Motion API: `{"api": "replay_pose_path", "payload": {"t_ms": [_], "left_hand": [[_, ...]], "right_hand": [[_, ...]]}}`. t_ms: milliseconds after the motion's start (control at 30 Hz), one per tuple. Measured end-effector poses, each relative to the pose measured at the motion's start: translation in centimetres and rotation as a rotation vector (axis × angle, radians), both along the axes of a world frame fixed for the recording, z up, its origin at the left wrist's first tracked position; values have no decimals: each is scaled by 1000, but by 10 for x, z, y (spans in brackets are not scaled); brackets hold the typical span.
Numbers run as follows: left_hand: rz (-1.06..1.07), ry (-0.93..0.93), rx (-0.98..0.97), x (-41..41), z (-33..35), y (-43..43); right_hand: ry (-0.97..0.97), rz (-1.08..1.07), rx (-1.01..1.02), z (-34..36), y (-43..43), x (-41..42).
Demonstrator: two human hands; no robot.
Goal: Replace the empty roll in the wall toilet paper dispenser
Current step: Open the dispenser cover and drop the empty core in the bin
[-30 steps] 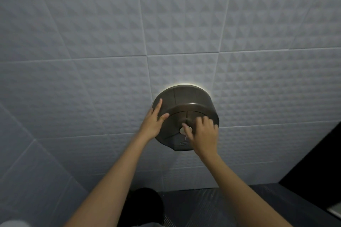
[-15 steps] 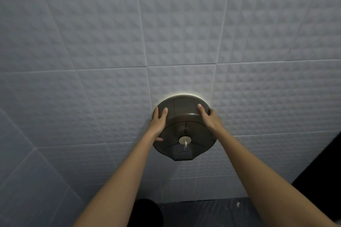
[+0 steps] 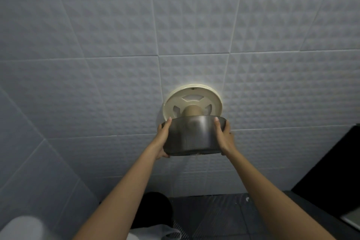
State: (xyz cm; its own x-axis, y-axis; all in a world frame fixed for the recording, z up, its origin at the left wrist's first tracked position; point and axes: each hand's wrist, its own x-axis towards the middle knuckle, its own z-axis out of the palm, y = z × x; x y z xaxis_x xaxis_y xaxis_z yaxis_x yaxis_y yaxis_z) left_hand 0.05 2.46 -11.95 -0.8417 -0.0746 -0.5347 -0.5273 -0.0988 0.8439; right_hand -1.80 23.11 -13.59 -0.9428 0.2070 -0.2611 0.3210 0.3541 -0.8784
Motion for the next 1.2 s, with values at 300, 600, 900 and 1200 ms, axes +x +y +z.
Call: {"api": "replay_pose_path", "payload": {"t_ms": [300,600,900,1200], "left_hand": [[20,-304,-33,4,-32,11],[52,-182,-180,44,-95,27],[10,-47,-277,40,-166,23],[-42,-8,-365,47,-173,28]], "right_hand": [[-145,-109,-214,-33,7,25],[-243,72,108,-85,17,54],[-219,192,303,-116,20,59],[-161,187,235,-139,25,62]]}}
